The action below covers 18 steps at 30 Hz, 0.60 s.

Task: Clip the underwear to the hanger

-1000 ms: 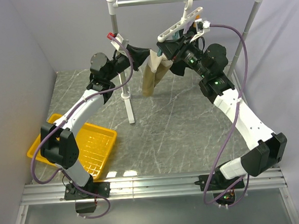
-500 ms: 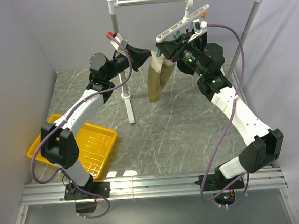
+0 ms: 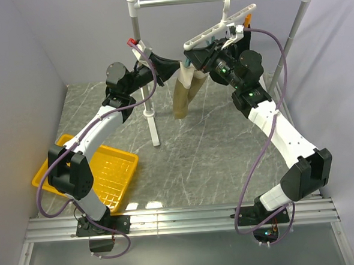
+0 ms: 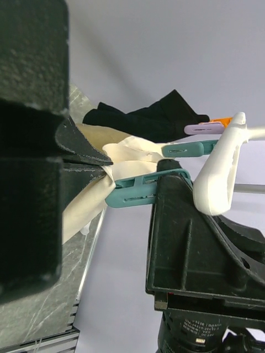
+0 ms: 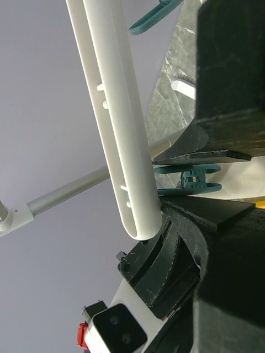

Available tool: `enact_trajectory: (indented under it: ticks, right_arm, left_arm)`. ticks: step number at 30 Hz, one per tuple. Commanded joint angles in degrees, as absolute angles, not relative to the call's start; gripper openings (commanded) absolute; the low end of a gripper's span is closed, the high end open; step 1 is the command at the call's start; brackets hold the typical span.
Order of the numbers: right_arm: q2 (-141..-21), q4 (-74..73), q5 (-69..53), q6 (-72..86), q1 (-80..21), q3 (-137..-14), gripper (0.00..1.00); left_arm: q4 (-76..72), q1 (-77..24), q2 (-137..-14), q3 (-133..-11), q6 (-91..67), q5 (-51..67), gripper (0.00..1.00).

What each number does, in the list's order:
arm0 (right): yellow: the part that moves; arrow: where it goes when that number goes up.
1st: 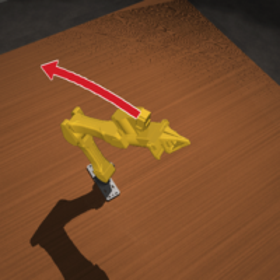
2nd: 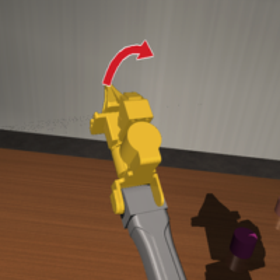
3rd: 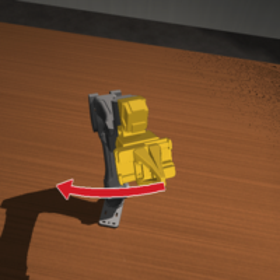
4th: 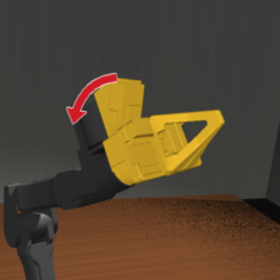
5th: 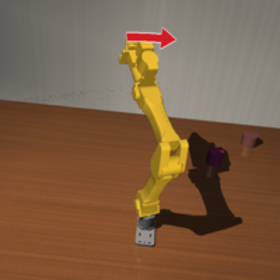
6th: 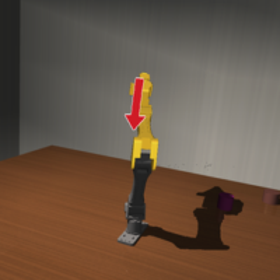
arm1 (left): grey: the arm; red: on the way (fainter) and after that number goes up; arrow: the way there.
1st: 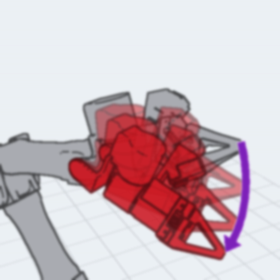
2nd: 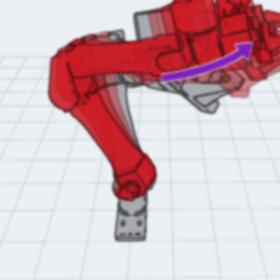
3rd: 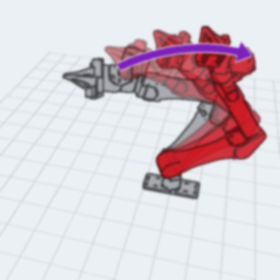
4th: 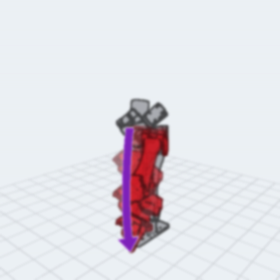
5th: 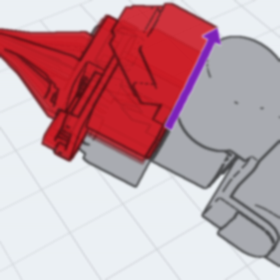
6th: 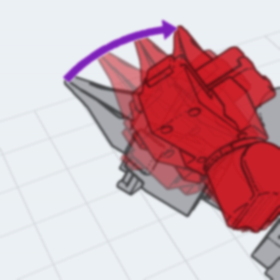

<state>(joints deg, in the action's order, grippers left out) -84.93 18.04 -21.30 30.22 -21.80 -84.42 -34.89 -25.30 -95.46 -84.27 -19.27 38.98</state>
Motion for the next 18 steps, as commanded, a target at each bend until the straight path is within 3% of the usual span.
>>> enact_trajectory:
  ticks: [1, 18]
  right_arm:
    - [-85.4, 21.3, -21.1, 31.1, -20.9, -85.8, 0.00]
    - [-86.6, 23.0, -23.7, 35.0, -20.5, -86.0, 0.00]
  left_arm:
    - [-38.0, -25.1, -93.9, -86.7, -20.3, 40.8, 0.00]
    - [-38.1, -25.1, -94.3, -86.7, -20.7, 42.5, 0.01]
